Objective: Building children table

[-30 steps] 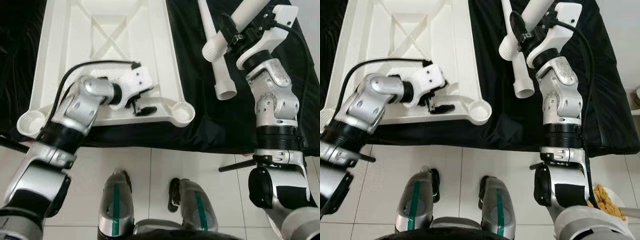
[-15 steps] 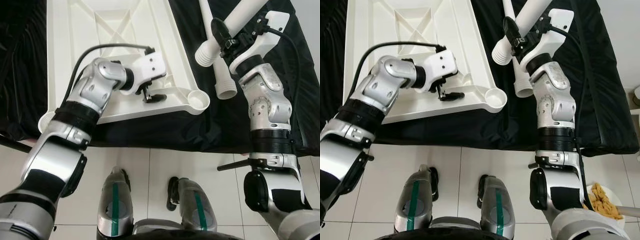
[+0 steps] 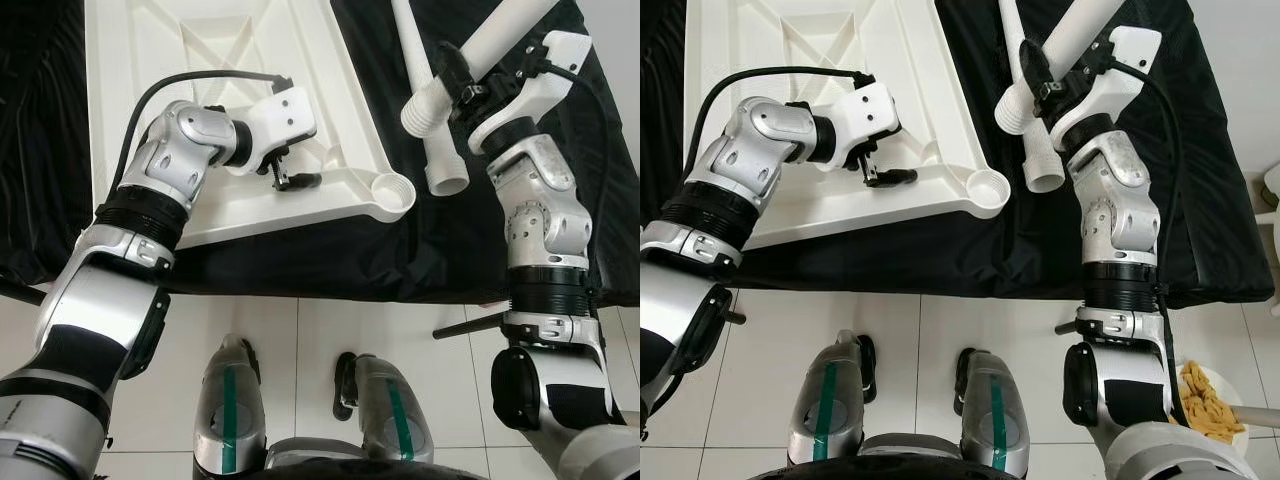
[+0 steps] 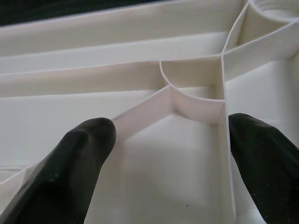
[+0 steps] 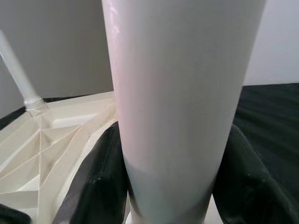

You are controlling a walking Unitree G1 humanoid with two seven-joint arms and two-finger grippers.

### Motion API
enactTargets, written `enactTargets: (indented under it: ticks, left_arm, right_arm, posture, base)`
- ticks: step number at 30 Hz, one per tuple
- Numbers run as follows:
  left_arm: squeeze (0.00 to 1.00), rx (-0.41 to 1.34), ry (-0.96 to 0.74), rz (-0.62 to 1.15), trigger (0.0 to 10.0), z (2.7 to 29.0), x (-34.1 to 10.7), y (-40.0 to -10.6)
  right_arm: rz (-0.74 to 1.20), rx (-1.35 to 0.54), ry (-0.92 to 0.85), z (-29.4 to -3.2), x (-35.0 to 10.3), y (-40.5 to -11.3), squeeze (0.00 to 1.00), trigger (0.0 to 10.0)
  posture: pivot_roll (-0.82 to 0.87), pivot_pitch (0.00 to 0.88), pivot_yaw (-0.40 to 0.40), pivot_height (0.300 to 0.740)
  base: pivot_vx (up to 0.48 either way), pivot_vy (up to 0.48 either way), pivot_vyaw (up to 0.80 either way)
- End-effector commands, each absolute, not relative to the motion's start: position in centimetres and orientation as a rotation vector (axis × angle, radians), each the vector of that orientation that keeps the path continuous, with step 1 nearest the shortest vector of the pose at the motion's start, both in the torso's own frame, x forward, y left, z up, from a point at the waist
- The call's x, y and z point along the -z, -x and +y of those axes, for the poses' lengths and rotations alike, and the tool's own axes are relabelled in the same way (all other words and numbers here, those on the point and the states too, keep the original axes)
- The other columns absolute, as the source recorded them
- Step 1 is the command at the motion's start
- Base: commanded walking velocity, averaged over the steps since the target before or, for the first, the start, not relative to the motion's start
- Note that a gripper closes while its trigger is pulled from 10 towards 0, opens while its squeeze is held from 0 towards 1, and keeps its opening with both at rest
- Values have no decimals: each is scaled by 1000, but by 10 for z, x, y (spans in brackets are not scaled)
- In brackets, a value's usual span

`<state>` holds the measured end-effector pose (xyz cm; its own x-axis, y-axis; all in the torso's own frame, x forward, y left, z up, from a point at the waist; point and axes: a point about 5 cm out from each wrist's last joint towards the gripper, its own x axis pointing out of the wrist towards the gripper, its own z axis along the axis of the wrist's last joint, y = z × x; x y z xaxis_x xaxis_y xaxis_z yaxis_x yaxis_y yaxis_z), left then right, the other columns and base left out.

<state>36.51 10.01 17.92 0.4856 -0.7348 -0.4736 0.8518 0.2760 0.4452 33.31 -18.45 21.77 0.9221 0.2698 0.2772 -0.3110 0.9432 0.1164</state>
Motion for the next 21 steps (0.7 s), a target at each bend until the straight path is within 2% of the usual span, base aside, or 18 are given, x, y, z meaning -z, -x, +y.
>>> enactTargets:
  ticks: [1,6,10,16,21]
  left_arm:
    - [0,743,-677,17,10000,114,-200,-377]
    - [0,843,-620,-70,10000,110,-212,-364]
    - [0,875,-617,-74,10000,111,-209,-357]
    - [0,836,-597,-107,10000,112,-210,-350]
    - [0,837,-490,-128,10000,105,-212,-340]
  right_arm:
    - [-285,-286,-165,-190,-220,-330,0,10000]
    - [-281,-296,-179,-193,-218,-328,0,10000]
    - [-279,-335,-181,-190,-215,-327,0,10000]
    - [-268,-345,-161,-188,-212,-328,0,10000]
    - [-241,-359,-162,-186,-207,-329,0,10000]
  posture:
    - [7,89,-23,740]
    - [10,89,-22,740]
    - [13,86,-17,740]
    - [14,81,-8,740]
    - [18,72,-5,740]
  base:
    - [0,0,0]
    - [0,0,0]
    - [0,0,0]
    - [0,0,0]
    - [0,0,0]
